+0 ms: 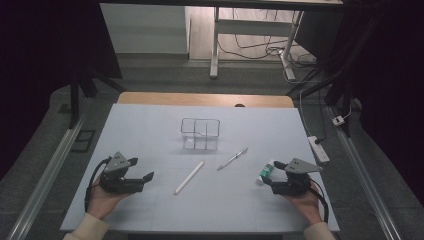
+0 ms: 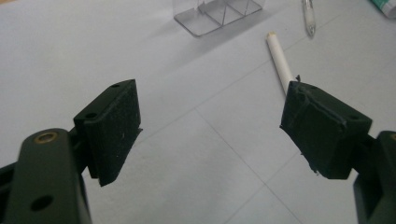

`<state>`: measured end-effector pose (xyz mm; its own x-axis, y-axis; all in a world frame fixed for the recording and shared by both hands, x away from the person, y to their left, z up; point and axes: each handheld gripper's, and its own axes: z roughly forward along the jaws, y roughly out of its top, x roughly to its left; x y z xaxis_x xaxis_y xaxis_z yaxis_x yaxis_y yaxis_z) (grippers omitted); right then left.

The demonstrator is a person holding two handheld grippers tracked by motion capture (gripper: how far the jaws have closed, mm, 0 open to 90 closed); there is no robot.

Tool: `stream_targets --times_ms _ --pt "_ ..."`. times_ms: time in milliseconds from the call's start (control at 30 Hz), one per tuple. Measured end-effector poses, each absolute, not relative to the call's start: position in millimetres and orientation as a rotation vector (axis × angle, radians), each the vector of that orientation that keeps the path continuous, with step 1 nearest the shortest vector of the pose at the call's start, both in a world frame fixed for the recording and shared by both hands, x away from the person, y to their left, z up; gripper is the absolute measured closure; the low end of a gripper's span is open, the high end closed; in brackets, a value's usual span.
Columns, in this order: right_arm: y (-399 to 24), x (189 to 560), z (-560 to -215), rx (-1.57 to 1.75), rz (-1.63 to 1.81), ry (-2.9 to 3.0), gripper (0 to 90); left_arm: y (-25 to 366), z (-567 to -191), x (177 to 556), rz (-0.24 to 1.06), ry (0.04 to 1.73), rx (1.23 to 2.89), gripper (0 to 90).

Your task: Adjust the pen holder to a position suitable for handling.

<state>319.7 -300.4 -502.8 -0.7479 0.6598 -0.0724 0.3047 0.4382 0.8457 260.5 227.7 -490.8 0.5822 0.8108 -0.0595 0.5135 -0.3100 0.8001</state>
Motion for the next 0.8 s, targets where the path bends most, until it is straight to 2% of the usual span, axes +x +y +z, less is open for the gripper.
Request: stream_targets --times_ms 800 --pt "-298.5 320.7 -504.9 0.813 1.230 2.320 27.7 218.2 -479.5 304.3 0.477 1.093 1.985 25.6"
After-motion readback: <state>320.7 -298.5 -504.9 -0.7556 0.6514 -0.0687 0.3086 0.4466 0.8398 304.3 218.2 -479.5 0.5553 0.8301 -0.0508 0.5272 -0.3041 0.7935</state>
